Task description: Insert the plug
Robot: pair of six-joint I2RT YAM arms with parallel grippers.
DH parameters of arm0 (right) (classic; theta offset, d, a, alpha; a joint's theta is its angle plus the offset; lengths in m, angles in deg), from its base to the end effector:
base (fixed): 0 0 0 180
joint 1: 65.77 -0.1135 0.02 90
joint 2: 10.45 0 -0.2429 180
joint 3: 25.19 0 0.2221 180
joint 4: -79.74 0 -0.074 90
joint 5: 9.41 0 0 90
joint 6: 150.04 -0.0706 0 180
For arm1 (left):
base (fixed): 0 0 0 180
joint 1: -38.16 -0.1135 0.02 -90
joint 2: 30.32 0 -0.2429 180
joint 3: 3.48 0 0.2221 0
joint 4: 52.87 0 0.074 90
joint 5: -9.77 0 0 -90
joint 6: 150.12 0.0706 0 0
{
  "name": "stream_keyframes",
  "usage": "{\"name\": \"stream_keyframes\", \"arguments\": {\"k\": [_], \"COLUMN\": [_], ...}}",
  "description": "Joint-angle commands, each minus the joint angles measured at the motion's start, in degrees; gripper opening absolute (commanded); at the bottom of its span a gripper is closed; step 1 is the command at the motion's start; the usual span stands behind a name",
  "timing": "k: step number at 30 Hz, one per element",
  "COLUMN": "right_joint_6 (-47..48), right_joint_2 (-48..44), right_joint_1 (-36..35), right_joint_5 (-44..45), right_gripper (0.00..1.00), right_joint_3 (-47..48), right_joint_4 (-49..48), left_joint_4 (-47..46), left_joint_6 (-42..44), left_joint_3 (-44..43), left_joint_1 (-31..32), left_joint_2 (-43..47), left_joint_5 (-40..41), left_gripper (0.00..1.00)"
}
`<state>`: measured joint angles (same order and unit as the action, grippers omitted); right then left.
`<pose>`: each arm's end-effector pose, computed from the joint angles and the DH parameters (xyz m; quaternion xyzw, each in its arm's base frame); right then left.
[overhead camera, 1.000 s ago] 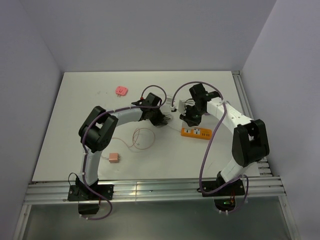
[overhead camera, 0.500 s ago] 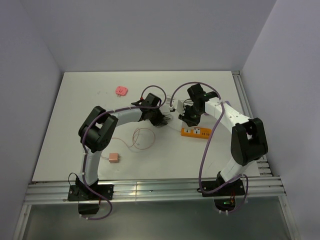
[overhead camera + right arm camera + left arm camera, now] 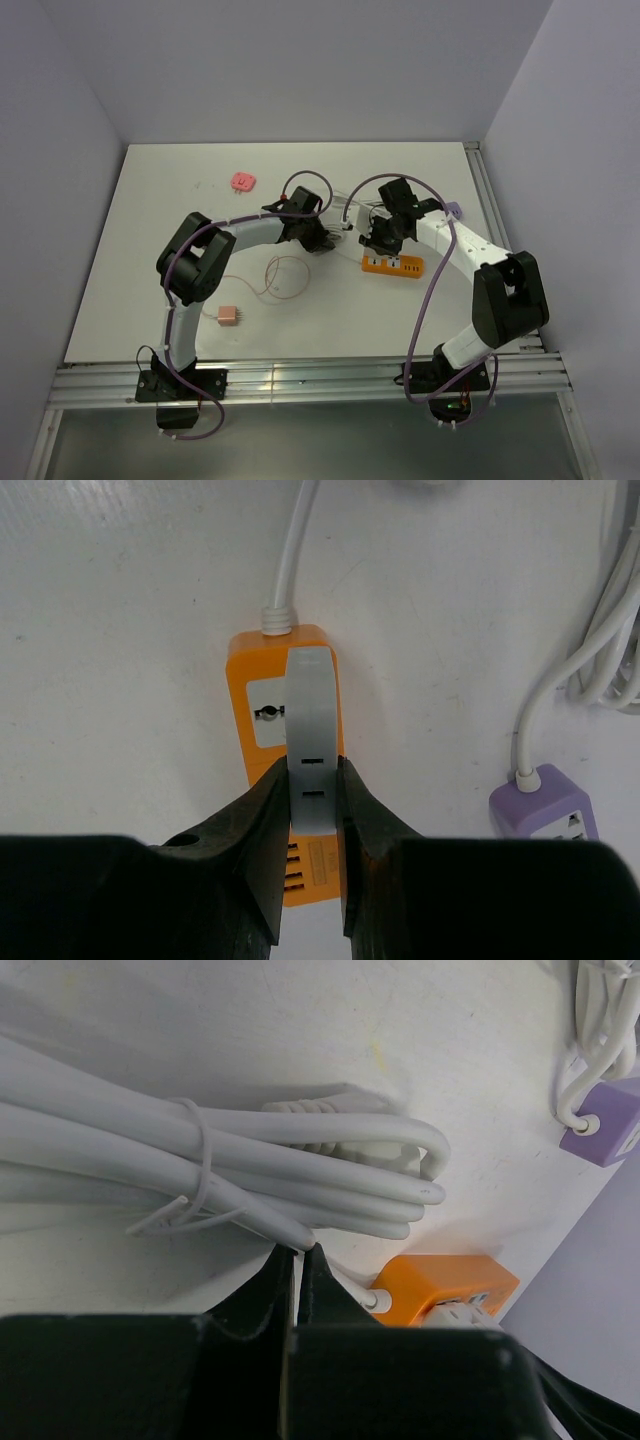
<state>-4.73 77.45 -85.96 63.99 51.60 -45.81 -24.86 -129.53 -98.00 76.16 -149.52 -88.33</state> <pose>0.2630 0.1182 0.1845 -0.6162 0.7460 0.0713 0.2423 0.3308 -0.2711 0.1183 -0.2341 0.9159 -0.2968 0.1349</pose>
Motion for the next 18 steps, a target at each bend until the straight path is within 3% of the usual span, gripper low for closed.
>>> {"name": "stream_keyframes", "arguments": {"k": [1,8,12,13,15,16,18], "right_joint_6": [-0.37,-0.11,0.15,0.15,-0.02,0.06,-0.2], "right_joint_2": [0.61,0.87,0.52,0.26,-0.09,-0.44,-1.06], "right_joint_1": [-0.12,-0.12,-0.2,-0.12,-0.12,-0.12,-0.12], "right_joint_5": [3.68,2.54,1.05,0.52,0.16,0.08,-0.54], "right_gripper": [0.03,0.18,0.5,0.67,0.79,1.0,1.0], "right_joint_3": [-1.63,-0.04,0.49,0.75,1.71,2.07,3.21], "right_joint_4": [-2.48,-2.31,-2.22,-2.22,-1.87,-1.78,-1.61], "left_joint_4": [0.76,0.67,0.23,0.32,0.23,0.14,0.06], "left_joint_6": [1.91,2.17,2.17,2.17,2.17,2.34,2.17], "left_joint_3": [0.8,1.15,1.42,1.42,1.51,1.51,1.51], "left_joint_1": [-0.47,-0.47,-0.56,-0.47,-0.47,-0.47,-0.56], "left_joint_2": [2.57,3.09,3.18,3.01,2.92,2.83,2.74], "left_joint_5": [1.07,1.24,1.16,1.15,1.07,1.07,1.07], "left_gripper": [0.0,0.0,0.0,0.0,0.0,0.0,0.0]}}
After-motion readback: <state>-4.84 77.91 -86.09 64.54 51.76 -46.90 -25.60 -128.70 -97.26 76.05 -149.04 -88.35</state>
